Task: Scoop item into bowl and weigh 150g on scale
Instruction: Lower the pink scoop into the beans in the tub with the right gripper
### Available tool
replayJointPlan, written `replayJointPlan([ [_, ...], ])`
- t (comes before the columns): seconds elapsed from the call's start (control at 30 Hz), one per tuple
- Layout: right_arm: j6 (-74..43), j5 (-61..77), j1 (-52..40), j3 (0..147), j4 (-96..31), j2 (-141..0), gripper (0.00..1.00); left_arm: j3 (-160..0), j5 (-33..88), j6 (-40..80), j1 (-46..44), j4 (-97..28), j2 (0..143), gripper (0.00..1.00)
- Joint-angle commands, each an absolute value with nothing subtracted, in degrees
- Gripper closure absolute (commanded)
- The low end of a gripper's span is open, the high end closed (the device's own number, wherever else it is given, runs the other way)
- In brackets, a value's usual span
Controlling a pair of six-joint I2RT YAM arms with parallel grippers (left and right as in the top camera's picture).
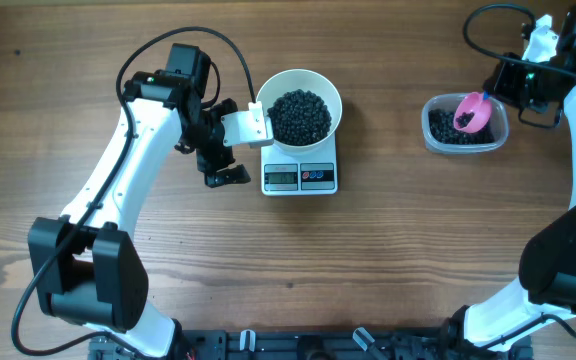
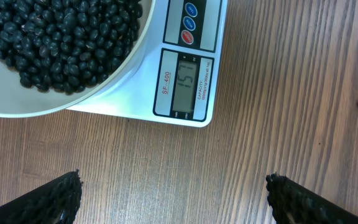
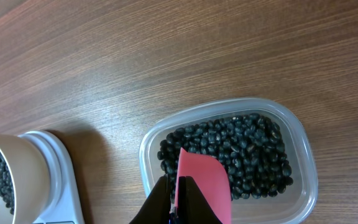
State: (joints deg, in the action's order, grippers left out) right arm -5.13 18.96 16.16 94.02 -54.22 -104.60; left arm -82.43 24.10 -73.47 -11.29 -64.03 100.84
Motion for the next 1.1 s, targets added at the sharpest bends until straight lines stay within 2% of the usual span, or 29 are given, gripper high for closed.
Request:
replayJointPlan([
  [0.0, -6.0, 17.3, 16.0, 94.0, -54.1, -103.7, 0.96, -82.1, 25.5, -74.6, -11.1, -64.0, 101.1, 0.0],
  [0.23, -6.2, 7.4, 15.9, 93.1, -55.4, -103.7, 0.96, -82.1, 25.5, -74.6, -11.1, -64.0, 101.1, 0.0],
  [0.53, -7.4, 7.7, 12.3, 93.1, -53.8, -103.7, 0.96, -82.1, 25.5, -74.6, -11.1, -64.0, 101.1, 0.0],
  [0.7, -7.2, -8.4, 7.4, 93.1, -54.2, -103.7, 0.96, -82.1, 25.5, -74.6, -11.1, -64.0, 101.1, 0.0],
  [1.07, -1.2, -27.2, 0.3, 93.1, -53.8, -103.7, 0.96, -82.1, 25.5, -74.6, -11.1, -64.0, 101.1, 0.0],
])
